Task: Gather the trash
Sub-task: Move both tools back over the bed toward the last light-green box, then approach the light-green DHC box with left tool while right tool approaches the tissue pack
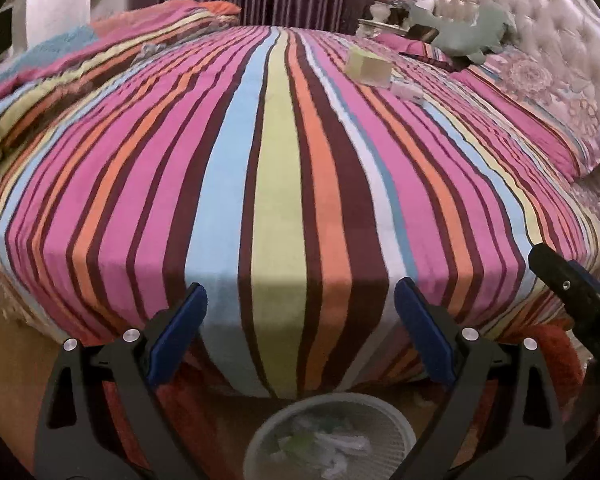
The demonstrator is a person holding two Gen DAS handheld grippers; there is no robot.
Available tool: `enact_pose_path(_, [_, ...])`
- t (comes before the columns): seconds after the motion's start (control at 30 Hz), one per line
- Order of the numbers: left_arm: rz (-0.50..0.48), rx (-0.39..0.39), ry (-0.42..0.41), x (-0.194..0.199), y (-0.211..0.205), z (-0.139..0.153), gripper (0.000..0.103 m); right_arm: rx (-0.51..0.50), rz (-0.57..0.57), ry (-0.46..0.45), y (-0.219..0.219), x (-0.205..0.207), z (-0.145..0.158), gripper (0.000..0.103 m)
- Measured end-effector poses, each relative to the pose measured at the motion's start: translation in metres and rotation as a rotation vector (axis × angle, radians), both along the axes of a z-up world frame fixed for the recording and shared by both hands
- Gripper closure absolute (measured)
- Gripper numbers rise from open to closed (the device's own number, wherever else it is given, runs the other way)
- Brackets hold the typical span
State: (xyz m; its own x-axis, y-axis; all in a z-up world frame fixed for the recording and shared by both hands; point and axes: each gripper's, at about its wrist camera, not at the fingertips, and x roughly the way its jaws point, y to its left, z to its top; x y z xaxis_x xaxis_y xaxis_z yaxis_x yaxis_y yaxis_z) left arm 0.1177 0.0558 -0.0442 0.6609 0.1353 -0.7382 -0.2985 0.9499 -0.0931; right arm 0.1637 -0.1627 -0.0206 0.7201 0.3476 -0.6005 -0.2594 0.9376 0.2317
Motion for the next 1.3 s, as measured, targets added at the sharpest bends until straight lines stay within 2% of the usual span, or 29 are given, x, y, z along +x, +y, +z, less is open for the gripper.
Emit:
enact_pose_path(0.1, [-0.011, -0.001, -0.019, 0.011, 0.003, 0.008, 0.011, 0.007, -0.005, -0.009, -0.004, 0.007, 0.003, 0.007])
enact_pose_path(0.27, [-0.020, -0.077, -0.029, 0.033, 0.011, 0.017, 0.011, 0.005, -0.002, -0.021, -0.001, 0.022, 0.005, 0.007])
enact_pose_path(0.43, [-0.013, -0.047, -0.033, 0.059, 0.017, 0.023, 0.011, 0.011, 0.001, -0.003, 0.003, 0.040, 0.006, 0.007])
enact_pose_path(0.57, [-0.026, -0.065, -0.016, 0.082, 0.024, 0.023, 0.011, 0.006, -0.007, 0.012, 0.005, 0.058, 0.007, 0.007])
enact_pose_path(1.0, [0.016, -0.119, -0.044, 0.138, 0.049, 0.031, 0.011, 0.041, -0.033, 0.054, 0.016, 0.113, -0.002, 0.007])
enact_pose_path(1.2, [-0.010, -0.097, -0.035, 0.175, 0.050, 0.031, 0.011, 0.037, -0.011, 0.072, 0.025, 0.141, -0.008, 0.007])
enact_pose_path(1.3, [-0.024, -0.121, -0.038, 0.188, 0.051, 0.030, 0.011, 0.036, -0.003, 0.077, 0.027, 0.150, -0.008, 0.007])
